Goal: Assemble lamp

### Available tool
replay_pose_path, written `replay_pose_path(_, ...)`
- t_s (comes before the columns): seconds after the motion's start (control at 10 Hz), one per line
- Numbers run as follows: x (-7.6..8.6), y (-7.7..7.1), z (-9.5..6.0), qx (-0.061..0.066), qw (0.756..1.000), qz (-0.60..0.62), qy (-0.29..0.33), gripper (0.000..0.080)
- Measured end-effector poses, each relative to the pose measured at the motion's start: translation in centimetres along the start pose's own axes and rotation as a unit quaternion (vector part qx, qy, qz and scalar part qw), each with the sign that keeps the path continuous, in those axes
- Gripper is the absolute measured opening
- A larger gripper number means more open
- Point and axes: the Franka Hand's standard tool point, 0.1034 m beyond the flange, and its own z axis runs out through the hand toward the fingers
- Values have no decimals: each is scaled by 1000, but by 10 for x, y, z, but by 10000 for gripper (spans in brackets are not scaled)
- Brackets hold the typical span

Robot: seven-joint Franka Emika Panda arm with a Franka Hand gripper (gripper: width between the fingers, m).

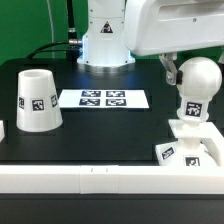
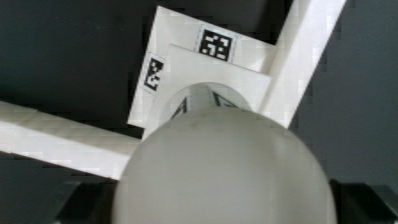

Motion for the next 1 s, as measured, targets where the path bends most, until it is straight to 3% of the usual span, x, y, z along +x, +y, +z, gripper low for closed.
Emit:
replay_pose_path(0.3, 0, 0, 0, 3, 1000, 13, 0, 573)
replay_pose_path(0.4, 1, 1, -1, 14, 998, 61, 3, 573)
replay_pose_path(1.0, 3, 7, 0, 24, 944, 328, 15, 576)
